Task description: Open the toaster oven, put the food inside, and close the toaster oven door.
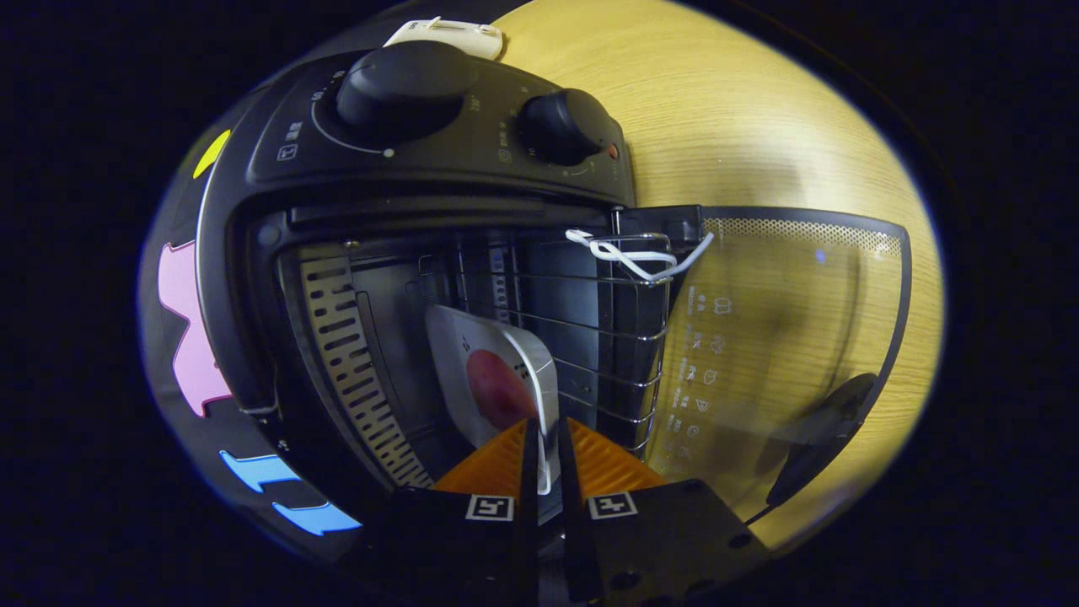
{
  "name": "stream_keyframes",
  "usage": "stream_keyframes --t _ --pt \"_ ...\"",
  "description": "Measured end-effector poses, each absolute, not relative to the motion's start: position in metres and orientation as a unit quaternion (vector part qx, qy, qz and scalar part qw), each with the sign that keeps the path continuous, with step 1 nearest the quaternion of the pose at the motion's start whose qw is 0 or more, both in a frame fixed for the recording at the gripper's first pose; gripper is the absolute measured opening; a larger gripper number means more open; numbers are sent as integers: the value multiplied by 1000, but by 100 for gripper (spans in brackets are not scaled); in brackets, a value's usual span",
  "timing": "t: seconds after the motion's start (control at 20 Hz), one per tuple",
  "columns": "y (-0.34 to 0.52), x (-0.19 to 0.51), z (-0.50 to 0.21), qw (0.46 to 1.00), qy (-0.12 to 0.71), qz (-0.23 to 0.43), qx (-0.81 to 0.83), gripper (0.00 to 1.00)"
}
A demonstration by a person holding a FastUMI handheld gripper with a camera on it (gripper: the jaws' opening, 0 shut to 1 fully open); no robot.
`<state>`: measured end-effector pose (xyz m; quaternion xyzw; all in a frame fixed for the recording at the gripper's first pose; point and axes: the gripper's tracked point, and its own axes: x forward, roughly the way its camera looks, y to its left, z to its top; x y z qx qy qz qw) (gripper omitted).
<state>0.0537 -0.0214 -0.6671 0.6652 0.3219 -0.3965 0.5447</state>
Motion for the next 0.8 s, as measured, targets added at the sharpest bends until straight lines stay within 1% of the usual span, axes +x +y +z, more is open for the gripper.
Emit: stream_keyframes --t 0.1,0.2,0.35,0.4,0.5,0.55,0.6,0.7,0.8 --pt "-19 51 -657 552 326 -386 663 19" --pt "-8 46 -637 575 341 -353 654 19" --pt "5 19 -606 663 394 -290 567 18" --pt "8 6 -597 689 414 -267 532 20" --pt "6 -24 -583 724 447 -246 464 58" --pt "7 -37 -579 737 464 -232 433 58" --pt "8 -49 -575 751 479 -217 400 61" --pt "7 -68 -575 775 504 -191 330 99" --pt "13 -85 -568 795 523 -161 262 99"
